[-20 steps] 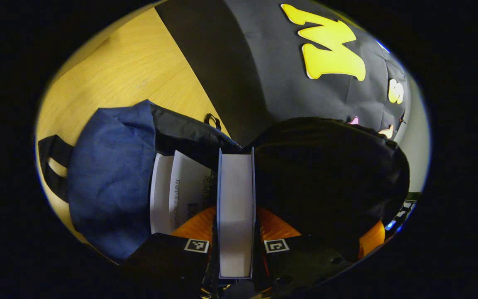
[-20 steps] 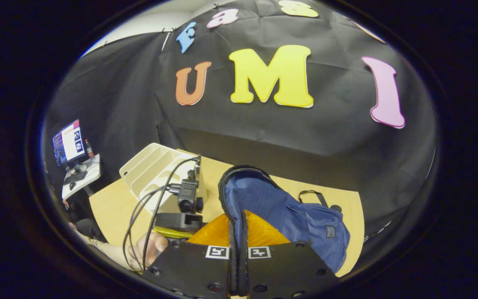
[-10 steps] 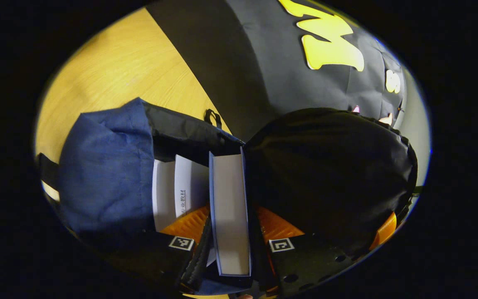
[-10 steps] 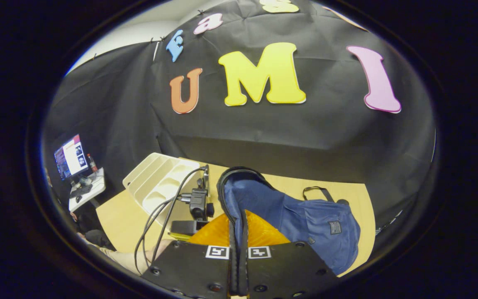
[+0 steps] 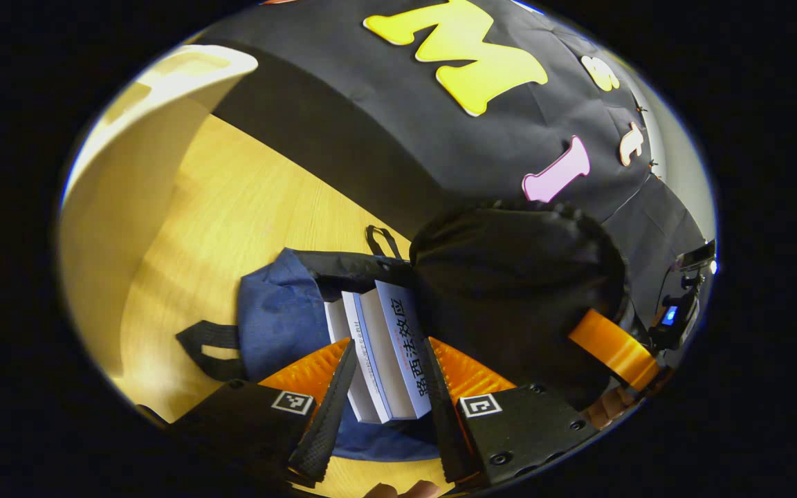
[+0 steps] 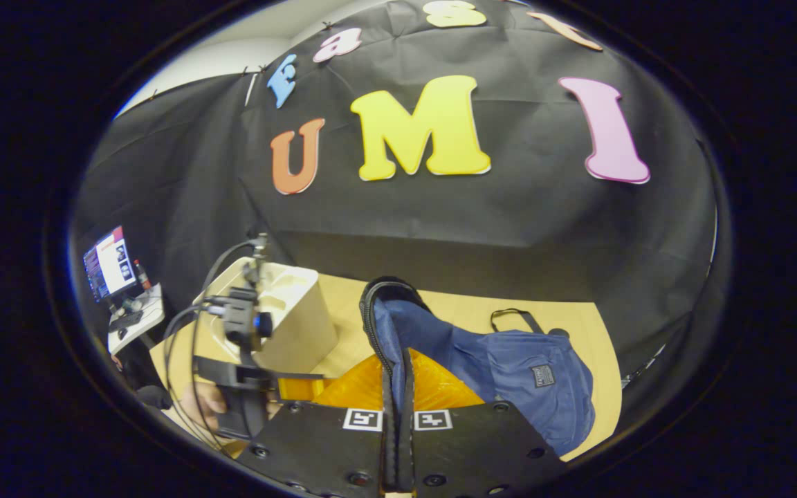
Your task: Open the schoolbag, grab two books from the bookshelf and put them into the schoolbag.
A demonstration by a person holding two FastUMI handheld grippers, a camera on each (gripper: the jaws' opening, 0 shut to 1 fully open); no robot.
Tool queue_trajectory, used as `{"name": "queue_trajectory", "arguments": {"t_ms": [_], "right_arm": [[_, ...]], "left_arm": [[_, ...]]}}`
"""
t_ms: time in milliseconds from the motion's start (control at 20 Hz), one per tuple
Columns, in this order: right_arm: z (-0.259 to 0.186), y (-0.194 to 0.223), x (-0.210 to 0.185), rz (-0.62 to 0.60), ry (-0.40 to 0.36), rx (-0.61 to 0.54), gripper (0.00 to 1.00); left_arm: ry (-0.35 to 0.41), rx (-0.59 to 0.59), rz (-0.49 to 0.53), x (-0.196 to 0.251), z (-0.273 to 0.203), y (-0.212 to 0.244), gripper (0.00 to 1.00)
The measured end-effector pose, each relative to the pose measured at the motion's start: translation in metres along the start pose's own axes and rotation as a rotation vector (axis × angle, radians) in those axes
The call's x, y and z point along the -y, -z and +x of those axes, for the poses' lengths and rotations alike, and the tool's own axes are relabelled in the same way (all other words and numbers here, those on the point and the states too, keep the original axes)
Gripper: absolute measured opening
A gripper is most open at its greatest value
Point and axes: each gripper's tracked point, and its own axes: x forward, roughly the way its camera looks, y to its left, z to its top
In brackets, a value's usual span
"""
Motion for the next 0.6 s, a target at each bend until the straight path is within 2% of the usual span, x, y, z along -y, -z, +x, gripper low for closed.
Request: {"name": "queue_trajectory", "arguments": {"t_ms": [200, 400, 500, 550, 600], "right_arm": [[0.000, 0.006, 0.002, 0.047, 0.046, 0.071, 0.02], [0.001, 0.017, -0.016, 0.017, 0.081, 0.086, 0.05], [-0.001, 0.021, -0.023, 0.020, 0.122, 0.094, 0.15], [-0.003, 0.025, -0.030, 0.012, 0.123, 0.088, 0.34], [-0.009, 0.028, -0.038, -0.001, 0.124, 0.092, 0.46]], "left_arm": [[-0.011, 0.087, 0.132, 0.012, -0.055, 0.000, 0.62], [-0.093, 0.232, 0.257, 0.013, -0.126, -0.016, 0.62], [-0.168, 0.321, 0.312, 0.009, -0.165, -0.030, 0.63], [-0.186, 0.360, 0.326, 0.009, -0.183, -0.033, 0.64], [-0.192, 0.394, 0.333, 0.010, -0.200, -0.034, 0.67]]}}
